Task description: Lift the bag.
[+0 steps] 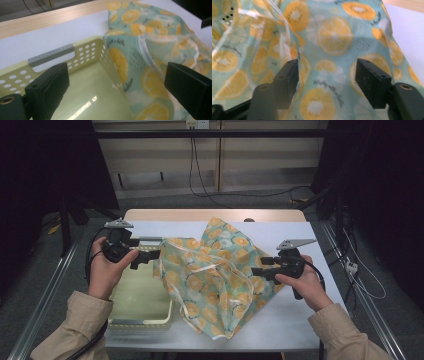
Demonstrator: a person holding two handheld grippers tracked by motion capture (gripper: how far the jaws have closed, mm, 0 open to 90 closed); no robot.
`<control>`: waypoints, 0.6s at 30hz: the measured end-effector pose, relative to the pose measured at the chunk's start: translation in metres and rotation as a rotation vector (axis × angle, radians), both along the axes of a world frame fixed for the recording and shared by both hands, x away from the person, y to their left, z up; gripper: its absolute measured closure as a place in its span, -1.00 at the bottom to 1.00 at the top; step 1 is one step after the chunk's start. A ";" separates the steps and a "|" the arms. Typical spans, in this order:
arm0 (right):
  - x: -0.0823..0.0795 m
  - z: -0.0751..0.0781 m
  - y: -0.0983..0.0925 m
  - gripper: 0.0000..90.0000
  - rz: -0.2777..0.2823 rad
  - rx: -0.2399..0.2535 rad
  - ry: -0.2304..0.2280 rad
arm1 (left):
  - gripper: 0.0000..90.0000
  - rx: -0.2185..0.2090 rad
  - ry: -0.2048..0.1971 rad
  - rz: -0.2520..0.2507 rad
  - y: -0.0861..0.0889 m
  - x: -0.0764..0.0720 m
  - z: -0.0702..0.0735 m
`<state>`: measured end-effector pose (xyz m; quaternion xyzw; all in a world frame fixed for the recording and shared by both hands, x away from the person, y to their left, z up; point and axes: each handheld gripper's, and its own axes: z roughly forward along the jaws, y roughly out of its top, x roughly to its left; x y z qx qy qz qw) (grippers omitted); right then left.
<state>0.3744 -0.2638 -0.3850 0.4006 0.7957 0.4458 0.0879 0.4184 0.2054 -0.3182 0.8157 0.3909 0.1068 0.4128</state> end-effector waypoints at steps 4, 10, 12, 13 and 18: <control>-0.005 -0.009 -0.007 -0.37 -0.011 -0.024 0.007 | -0.87 -0.010 -0.005 -0.032 0.002 -0.009 -0.008; -0.015 -0.014 -0.015 -0.44 -0.020 -0.063 -0.018 | -0.85 -0.010 -0.011 -0.058 0.008 -0.024 -0.018; -0.019 -0.015 -0.018 -0.45 -0.016 -0.063 -0.025 | -0.85 -0.018 -0.014 -0.067 0.008 -0.028 -0.023; -0.021 -0.016 -0.019 -0.45 -0.019 -0.058 -0.028 | -0.85 -0.022 -0.013 -0.070 0.008 -0.030 -0.024; -0.033 -0.021 -0.026 -0.48 -0.027 -0.062 -0.047 | -0.85 -0.050 -0.023 -0.069 0.010 -0.039 -0.032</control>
